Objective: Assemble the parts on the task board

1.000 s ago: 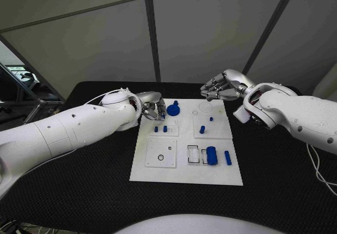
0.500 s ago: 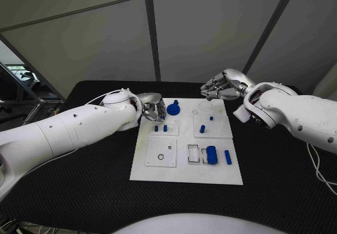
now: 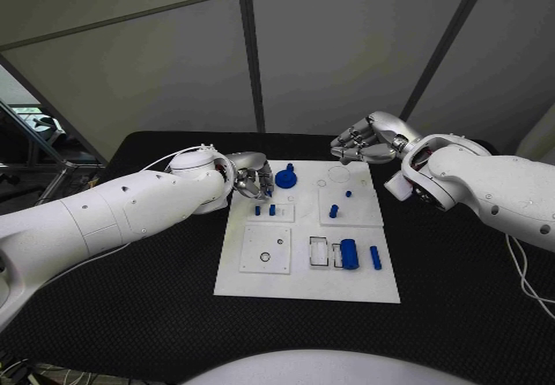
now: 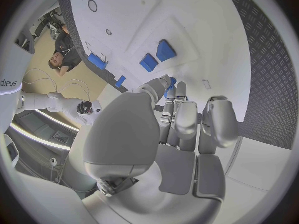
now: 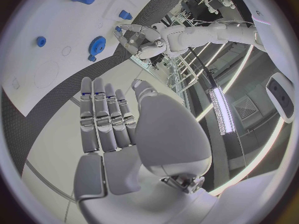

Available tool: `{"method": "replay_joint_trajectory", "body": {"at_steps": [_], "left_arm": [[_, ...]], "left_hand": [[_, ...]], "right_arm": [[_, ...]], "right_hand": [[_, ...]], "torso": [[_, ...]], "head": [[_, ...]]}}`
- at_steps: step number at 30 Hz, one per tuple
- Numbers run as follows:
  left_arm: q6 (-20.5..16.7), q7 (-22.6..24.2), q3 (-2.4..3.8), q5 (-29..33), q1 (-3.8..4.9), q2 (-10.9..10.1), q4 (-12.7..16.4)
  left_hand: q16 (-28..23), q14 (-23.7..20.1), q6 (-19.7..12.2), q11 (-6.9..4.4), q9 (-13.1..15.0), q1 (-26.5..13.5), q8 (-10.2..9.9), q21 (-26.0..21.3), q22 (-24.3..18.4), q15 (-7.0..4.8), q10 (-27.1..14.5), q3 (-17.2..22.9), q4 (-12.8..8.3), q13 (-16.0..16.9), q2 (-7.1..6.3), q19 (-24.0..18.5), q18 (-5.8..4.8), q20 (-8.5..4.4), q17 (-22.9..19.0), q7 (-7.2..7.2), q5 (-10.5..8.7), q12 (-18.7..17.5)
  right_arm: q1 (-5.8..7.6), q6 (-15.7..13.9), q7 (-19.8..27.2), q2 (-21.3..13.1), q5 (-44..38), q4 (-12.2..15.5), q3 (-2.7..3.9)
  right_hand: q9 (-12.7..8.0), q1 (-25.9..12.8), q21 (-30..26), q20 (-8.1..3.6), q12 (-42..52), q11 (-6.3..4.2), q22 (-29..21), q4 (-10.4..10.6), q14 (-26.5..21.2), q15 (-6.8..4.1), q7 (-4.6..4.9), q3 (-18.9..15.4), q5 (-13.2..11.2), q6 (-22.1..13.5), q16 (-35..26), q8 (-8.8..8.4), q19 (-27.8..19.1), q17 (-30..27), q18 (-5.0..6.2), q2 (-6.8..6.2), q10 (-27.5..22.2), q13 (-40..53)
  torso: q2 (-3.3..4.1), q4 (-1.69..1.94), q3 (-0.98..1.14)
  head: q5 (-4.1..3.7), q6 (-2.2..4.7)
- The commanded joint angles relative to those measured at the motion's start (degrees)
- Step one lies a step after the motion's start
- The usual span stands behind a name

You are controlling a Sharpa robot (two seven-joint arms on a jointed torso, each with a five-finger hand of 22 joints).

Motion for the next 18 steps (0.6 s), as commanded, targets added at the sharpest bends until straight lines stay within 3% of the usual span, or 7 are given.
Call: {"method": "replay_joint_trajectory", "body": {"at_steps": [1,10,18], "left_arm": [[1.08,-0.31,-0.02,0.18,0.01,0.16,-0.21],[0.63,-0.2,-0.08,0.66,-0.05,0.48,-0.61],[0.66,-0.33,-0.09,0.89,-0.12,0.44,-0.65]], "left_hand": [[0.13,0.14,0.39,-0.1,-0.11,-0.74,-0.41,-0.2,1.3,-0.18,0.42,0.23,-0.04,0.0,-0.13,0.12,-1.31,-0.24,-0.12,0.01,-0.27,-0.43],[0.0,-0.09,-3.53,0.02,-1.57,-1.42,-3.77,0.14,1.77,-0.07,1.19,0.15,-0.06,0.05,-0.73,0.19,-1.43,-0.15,-0.73,0.46,-0.5,-1.74],[0.01,-0.1,-4.49,-0.07,-2.07,-1.57,-4.75,0.09,1.83,-0.15,1.54,0.1,-0.07,0.08,-0.9,0.19,-1.43,-0.18,-0.91,0.55,-0.52,-2.3]], "right_arm": [[0.09,0.3,0.27,-0.04,-0.07,0.11,0.03],[0.09,0.08,0.15,-0.05,-0.11,0.09,0.03],[0.09,-0.01,0.06,-0.06,-0.16,0.03,0.03]], "right_hand": [[-0.08,-0.36,-0.19,-0.06,-0.02,-0.01,-0.07,-0.21,-0.37,0.1,-0.03,0.02,0.14,-0.46,-0.1,-0.08,0.25,-0.07,0.14,0.19,-0.41,-0.01],[-0.07,-0.36,-0.26,-0.06,-0.01,-0.02,-0.11,-0.22,-0.36,0.1,-0.04,0.08,0.17,-0.45,-0.09,-0.07,0.3,-0.12,0.15,0.23,-0.42,-0.01],[-0.07,-0.36,-0.26,-0.06,-0.01,-0.02,-0.11,-0.22,-0.36,0.1,-0.04,0.08,0.17,-0.45,-0.09,-0.07,0.3,-0.12,0.15,0.23,-0.42,-0.01]], "torso": [[0.02,0.0,0.02],[0.01,0.01,0.01],[-0.03,0.02,0.02]], "head": [[-0.01,-0.01],[0.0,-0.03],[-0.03,-0.06]]}}
